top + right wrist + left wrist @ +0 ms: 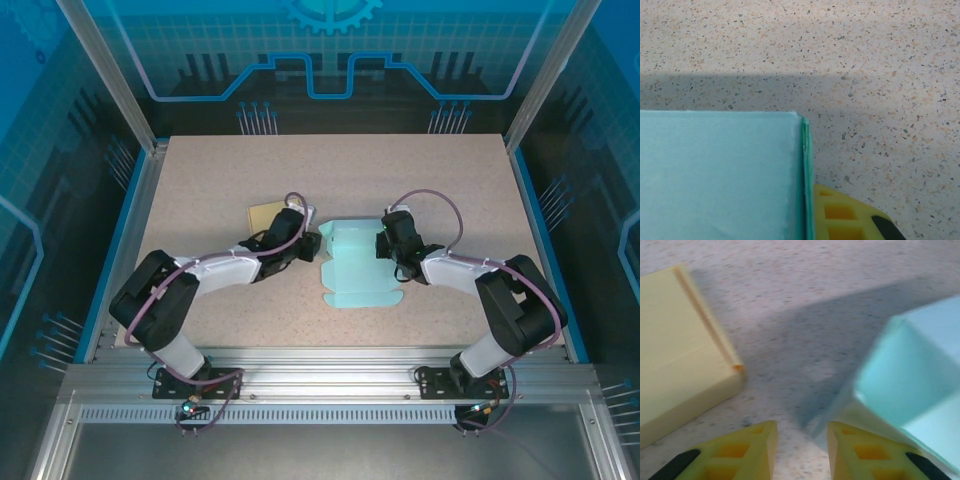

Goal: Fold the paper box

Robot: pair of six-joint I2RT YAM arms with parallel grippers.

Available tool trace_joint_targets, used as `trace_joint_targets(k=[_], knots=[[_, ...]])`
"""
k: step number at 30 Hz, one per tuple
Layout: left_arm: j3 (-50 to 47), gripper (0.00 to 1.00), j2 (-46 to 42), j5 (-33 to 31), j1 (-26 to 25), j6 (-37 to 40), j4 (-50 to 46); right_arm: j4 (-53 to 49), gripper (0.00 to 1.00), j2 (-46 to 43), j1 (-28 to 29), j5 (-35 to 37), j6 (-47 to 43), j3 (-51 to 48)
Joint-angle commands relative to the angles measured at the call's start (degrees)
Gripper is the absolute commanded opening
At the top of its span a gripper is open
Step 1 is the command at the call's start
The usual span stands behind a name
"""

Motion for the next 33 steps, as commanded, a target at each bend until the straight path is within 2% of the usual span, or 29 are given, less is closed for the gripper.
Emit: trace_joint_targets(k=[1,7,13,20,24,31,33], knots=[[1.7,0.34,0.1,1.8,-1.7,3.7,1.2,-2.0,0.00,0.5,1.3,-1.5,0.3,0.6],[1.3,0.37,-0.2,4.2,-2.9,6.0,0.6,-1.6,0.00,1.0,1.3,-1.7,0.3,0.8],[2.3,0.37,2.5,1.6,-2.9,10.8,1.1,-1.4,0.00,1.4,1.4,-2.2,0.2,0.9],[1.3,0.40,5.0,2.2,-2.9,16.4,11.4,-1.0,0.00,1.5,1.4,-2.8,0.0,0.7],[2.2,0.40,7.4,2.0,-2.9,18.6,14.0,-0.7,0.00,1.5,1.5,-3.3,-0.2,0.6],[5.5,0.32,12.9,-4.7,-2.9,18.1,17.1,-0.6,0.00,1.4,1.8,-3.8,-0.5,0.7],[7.2,0.31,13.7,-7.2,-2.8,16.6,15.2,-0.7,0.00,1.3,1.9,-3.8,-0.6,0.5]])
